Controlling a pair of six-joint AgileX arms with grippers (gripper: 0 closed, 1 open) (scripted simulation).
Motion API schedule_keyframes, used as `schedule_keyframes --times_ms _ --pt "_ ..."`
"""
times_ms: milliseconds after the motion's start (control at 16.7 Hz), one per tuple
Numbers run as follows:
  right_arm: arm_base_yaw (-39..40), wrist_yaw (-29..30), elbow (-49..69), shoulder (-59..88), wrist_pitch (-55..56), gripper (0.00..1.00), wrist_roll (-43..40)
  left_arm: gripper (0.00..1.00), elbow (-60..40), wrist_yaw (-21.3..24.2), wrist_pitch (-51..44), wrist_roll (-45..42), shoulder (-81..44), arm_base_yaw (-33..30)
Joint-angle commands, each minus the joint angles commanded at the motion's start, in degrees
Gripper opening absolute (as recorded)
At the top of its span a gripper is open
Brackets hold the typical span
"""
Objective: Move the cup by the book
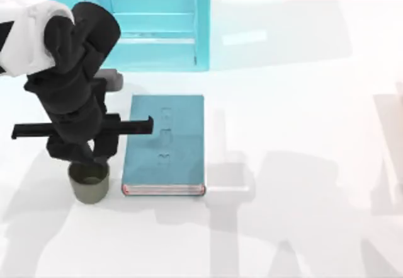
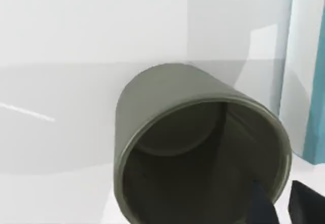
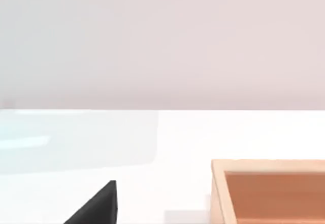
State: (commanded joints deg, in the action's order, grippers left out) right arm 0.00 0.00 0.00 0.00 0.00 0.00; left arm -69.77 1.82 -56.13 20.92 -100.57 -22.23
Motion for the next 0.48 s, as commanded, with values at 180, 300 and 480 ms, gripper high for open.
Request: schedule_keyframes --times_ms 180,300,480 --pt "0.0 0.0 0.0 0.0 0.0 1.00 0.0 0.60 0.0 0.0 0.0 0.0 0.0 0.0" --pt "0.0 0.0 0.0 0.0 0.0 1.00 0.0 0.75 0.0 0.0 0.0 0.0 0.0 0.0" --pt "0.0 0.0 0.0 0.0 0.0 1.00 0.0 0.98 0.0 0.0 0.0 0.0 0.0 0.0"
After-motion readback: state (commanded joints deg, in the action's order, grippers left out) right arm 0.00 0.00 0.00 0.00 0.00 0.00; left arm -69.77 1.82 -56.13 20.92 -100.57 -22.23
